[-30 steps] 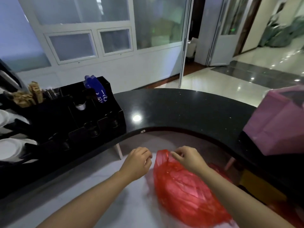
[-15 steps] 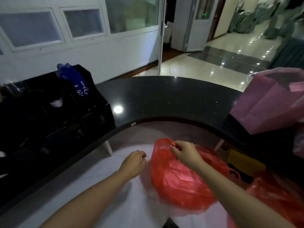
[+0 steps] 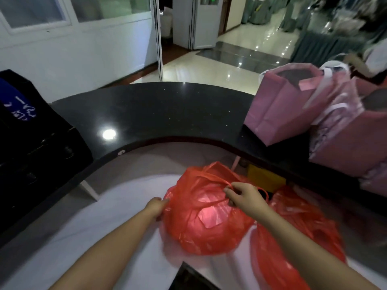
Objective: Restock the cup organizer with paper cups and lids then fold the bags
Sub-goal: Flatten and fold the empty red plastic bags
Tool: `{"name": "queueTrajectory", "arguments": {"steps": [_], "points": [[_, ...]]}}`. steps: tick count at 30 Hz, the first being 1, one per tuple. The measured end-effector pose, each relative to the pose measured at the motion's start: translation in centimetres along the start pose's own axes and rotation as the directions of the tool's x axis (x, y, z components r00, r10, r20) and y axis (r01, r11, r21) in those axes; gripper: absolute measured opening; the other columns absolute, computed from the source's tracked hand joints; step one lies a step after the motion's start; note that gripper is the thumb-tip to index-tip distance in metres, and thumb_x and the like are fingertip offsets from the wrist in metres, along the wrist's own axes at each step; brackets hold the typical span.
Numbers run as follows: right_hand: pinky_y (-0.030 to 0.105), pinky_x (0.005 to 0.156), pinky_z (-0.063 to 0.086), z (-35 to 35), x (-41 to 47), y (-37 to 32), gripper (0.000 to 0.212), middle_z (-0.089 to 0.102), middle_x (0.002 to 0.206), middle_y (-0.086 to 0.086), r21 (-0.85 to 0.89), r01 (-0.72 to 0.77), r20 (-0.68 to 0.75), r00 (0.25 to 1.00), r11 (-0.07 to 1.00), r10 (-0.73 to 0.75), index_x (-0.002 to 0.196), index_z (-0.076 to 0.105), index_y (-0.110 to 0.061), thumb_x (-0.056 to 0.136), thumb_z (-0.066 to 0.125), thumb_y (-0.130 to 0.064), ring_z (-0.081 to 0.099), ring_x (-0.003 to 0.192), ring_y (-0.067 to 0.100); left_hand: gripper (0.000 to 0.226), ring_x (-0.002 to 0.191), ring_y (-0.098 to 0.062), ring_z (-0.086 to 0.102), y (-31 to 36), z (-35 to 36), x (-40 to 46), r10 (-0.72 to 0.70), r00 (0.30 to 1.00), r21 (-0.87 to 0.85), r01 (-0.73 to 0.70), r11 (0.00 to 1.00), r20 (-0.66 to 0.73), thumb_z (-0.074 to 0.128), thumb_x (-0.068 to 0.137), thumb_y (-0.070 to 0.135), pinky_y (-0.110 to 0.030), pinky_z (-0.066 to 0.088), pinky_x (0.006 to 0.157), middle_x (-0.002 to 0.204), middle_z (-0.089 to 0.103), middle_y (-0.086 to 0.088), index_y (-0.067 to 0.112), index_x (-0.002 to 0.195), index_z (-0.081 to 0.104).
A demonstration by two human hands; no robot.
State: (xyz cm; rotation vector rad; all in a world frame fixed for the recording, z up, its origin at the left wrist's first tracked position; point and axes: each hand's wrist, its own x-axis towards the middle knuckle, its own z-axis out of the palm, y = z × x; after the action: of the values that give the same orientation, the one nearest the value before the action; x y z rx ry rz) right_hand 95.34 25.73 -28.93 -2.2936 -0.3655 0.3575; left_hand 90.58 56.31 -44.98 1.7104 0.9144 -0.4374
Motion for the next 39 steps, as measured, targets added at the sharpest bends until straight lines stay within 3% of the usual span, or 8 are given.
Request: {"name": "queueTrajectory", "arguments": {"steps": [3,6,12,17,21,28,34,39], "points": [[0.022,0.055,0.047,-1.1,-0.5,1.1,0.027,0.069,0.062,0.002,0.019,-0.012,0.027,1.0,1.0,0.011,0.074,0.066,-0.013,0.097,0.064,-0.027,0.063,0.054,0.008,0.026,0.046,-0.016,0.051,0.5,1.4,-1.5,0.013,1.0,0.063,-0.014,0.998,0.012,0.069,0.094,0.032,-0.021,0.038,0.046,0.063,0.062,-0.007,0.011,0.08,0.069],[0.024,0.055,0.047,-2.1,-0.9,2.0,0.023,0.069,0.062,0.002,0.022,-0.019,0.026,0.999,1.0,0.018,0.078,0.068,-0.015,0.097,0.064,-0.027,0.061,0.053,0.007,0.028,0.043,-0.016,0.049,1.1,2.0,-1.8,0.094,0.993,0.171,-0.08,0.982,-0.076,0.069,0.091,0.022,-0.022,0.035,0.043,0.049,0.056,-0.001,0.011,0.065,0.066],[0.024,0.055,0.049,-2.7,-0.6,2.1,0.011,0.069,0.062,0.002,0.045,0.031,0.058,0.998,0.999,-0.034,0.087,0.071,-0.021,0.097,0.065,-0.02,0.061,0.052,0.005,0.018,0.073,-0.031,0.064,3.0,-1.1,-4.7,0.191,0.91,0.021,-0.197,0.98,-0.368,0.065,0.092,0.026,-0.036,0.049,0.066,0.079,0.069,-0.011,0.014,0.079,0.067],[0.035,0.073,0.06,-1.2,1.9,0.0,0.017,0.073,0.07,0.0,0.242,0.064,0.035,0.997,0.968,-0.074,0.088,0.073,-0.021,0.093,0.066,-0.006,0.071,0.066,0.011,0.01,0.078,-0.032,0.069,3.2,-7.9,-8.6,0.269,0.738,-0.026,-0.361,0.932,-0.619,0.062,0.09,0.031,-0.05,0.059,0.076,0.079,0.07,-0.002,0.024,0.083,0.063],[0.037,0.082,0.059,0.5,2.4,-1.1,0.017,0.076,0.079,0.004,0.34,0.11,0.024,0.992,0.934,-0.126,0.092,0.074,-0.014,0.086,0.068,0.001,0.074,0.079,0.018,0.006,0.077,-0.02,0.067,1.1,-9.1,-16.0,0.363,0.604,0.077,-0.446,0.892,-0.71,0.061,0.097,0.021,-0.037,0.056,0.073,0.083,0.069,0.002,0.023,0.091,0.062],[0.037,0.075,0.055,4.2,-1.2,3.0,0.019,0.073,0.081,-0.008,0.103,0.15,0.088,0.983,0.983,-0.16,0.081,0.072,-0.031,0.088,0.069,-0.013,0.069,0.082,0.014,0.019,0.09,-0.014,0.067,-6.0,-6.6,-20.8,0.382,0.722,0.176,-0.347,0.921,-0.577,0.068,0.095,0.024,-0.017,0.048,0.073,0.102,0.069,0.001,0.02,0.114,0.066],[0.031,0.075,0.05,5.7,-4.5,6.7,0.02,0.074,0.084,-0.003,0.03,-0.04,0.045,0.998,0.999,0.039,0.089,0.073,-0.023,0.092,0.059,-0.009,0.069,0.083,0.019,0.029,0.098,-0.013,0.066,-10.6,-4.7,-19.8,0.413,0.838,0.275,-0.328,0.904,-0.357,0.064,0.089,0.008,-0.017,0.047,0.083,0.11,0.065,0.003,0.029,0.109,0.065],[0.025,0.072,0.052,6.2,-6.3,7.7,0.026,0.074,0.091,-0.001,0.043,-0.076,0.052,0.996,0.996,0.074,0.095,0.075,-0.024,0.095,0.055,-0.006,0.07,0.066,0.001,0.011,0.078,-0.018,0.067,-13.4,-5.4,-19.5,0.389,0.802,0.19,-0.339,0.921,-0.454,0.059,0.091,0.009,-0.036,0.055,0.074,0.086,0.069,0.0,0.017,0.087,0.066]]}}
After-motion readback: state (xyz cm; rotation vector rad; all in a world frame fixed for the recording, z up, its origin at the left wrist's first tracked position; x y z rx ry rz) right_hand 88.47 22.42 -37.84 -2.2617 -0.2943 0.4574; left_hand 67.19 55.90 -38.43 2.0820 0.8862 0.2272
